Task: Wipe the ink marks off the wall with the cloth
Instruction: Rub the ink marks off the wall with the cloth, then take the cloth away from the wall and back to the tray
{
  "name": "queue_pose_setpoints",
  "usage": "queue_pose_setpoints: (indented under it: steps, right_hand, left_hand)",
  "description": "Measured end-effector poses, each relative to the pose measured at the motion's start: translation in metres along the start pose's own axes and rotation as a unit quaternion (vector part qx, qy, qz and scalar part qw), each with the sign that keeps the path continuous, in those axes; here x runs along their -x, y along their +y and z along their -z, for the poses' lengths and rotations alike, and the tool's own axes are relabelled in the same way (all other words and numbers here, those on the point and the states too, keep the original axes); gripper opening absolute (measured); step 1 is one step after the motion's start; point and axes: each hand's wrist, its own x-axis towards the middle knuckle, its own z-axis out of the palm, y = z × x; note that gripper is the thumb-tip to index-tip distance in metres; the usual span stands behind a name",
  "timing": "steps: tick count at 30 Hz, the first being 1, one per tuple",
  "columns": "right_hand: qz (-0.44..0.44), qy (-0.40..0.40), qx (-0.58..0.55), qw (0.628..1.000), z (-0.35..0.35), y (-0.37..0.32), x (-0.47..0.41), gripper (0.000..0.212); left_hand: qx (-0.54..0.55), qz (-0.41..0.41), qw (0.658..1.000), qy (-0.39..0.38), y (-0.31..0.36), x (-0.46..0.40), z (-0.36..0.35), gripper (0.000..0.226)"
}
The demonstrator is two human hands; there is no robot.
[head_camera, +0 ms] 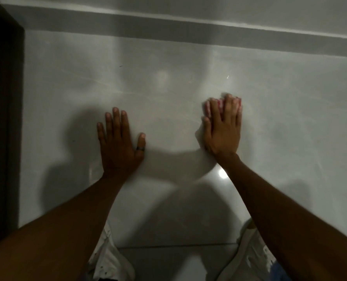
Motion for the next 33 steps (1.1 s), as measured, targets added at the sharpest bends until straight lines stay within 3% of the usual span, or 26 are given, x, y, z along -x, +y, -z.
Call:
queue_pose_setpoints:
  steps: [7,9,11,12,13,14,16,18,19,20,21,22,23,25,27,28,30,33]
  right_hand:
    - [0.131,0.017,-0.158,0.978,-0.007,-0.107,-0.085,0.069]
    - [0.193,-0.047,-0.165,0.966,-0.005,-0.137,-0.07,0.067]
    - [0.218,-0.164,-0.165,0.948,0.008,-0.158,-0.04,0.065]
    - [0.185,-0.22,-0.212,0.934,0.017,-0.163,-0.023,0.061]
    - [0.111,-0.266,-0.293,0.912,0.033,-0.17,-0.006,0.058]
    - [-0.005,-0.309,-0.391,0.867,0.055,-0.179,0.009,0.059]
    - [-0.227,-0.322,-0.554,0.733,0.108,-0.192,0.032,0.063]
    - [-0.344,-0.285,-0.681,0.58,0.169,-0.208,0.043,0.054]
    - [-0.37,-0.283,-0.727,0.504,0.201,-0.218,0.045,0.053]
    - [-0.384,-0.286,-0.759,0.443,0.234,-0.229,0.044,0.053]
    - [-0.387,-0.294,-0.769,0.414,0.266,-0.242,0.042,0.053]
    - [-0.378,-0.306,-0.772,0.41,0.296,-0.256,0.038,0.052]
    - [-0.355,-0.319,-0.763,0.436,0.326,-0.274,0.033,0.05]
    - [-0.275,-0.328,-0.717,0.55,0.377,-0.312,0.015,0.04]
    - [-0.19,-0.326,-0.642,0.667,0.417,-0.357,-0.01,0.025]
    - [-0.156,-0.321,-0.609,0.709,0.432,-0.381,-0.024,0.017]
    - [-0.104,-0.295,-0.548,0.776,0.449,-0.429,-0.051,0.016]
    - [-0.01,-0.252,-0.44,0.862,0.452,-0.5,-0.089,0.032]
  left_hand:
    - [-0.009,0.006,1.0,-0.013,0.002,0.001,0.003,0.082]
    - [0.007,0.006,0.997,-0.078,0.009,-0.002,0.02,0.081]
    - [0.051,0.03,0.978,-0.203,0.008,-0.016,0.048,0.077]
    - [0.141,0.079,0.95,-0.268,0.012,-0.025,0.063,0.073]
    - [0.283,0.176,0.887,-0.321,0.018,-0.035,0.089,0.066]
    - [0.413,0.293,0.796,-0.331,0.022,-0.042,0.119,0.058]
    - [0.525,0.454,0.649,-0.311,0.032,-0.04,0.182,0.053]
    - [0.593,0.512,0.538,-0.311,0.036,-0.024,0.244,0.057]
    - [0.65,0.501,0.478,-0.313,0.037,-0.016,0.277,0.062]
    - [0.7,0.475,0.435,-0.307,0.036,-0.011,0.311,0.064]
    - [0.724,0.459,0.424,-0.291,0.034,-0.009,0.346,0.059]
    - [0.731,0.45,0.434,-0.273,0.028,-0.01,0.379,0.049]
    - [0.725,0.44,0.46,-0.261,0.019,-0.011,0.411,0.038]
    - [0.676,0.425,0.549,-0.246,-0.008,-0.014,0.464,0.025]
    - [0.664,0.406,0.591,-0.213,-0.048,-0.022,0.511,0.025]
    - [0.665,0.394,0.605,-0.192,-0.072,-0.028,0.531,0.028]
    - [0.653,0.365,0.646,-0.15,-0.124,-0.042,0.564,0.033]
    - [0.609,0.34,0.71,-0.094,-0.197,-0.065,0.579,0.035]
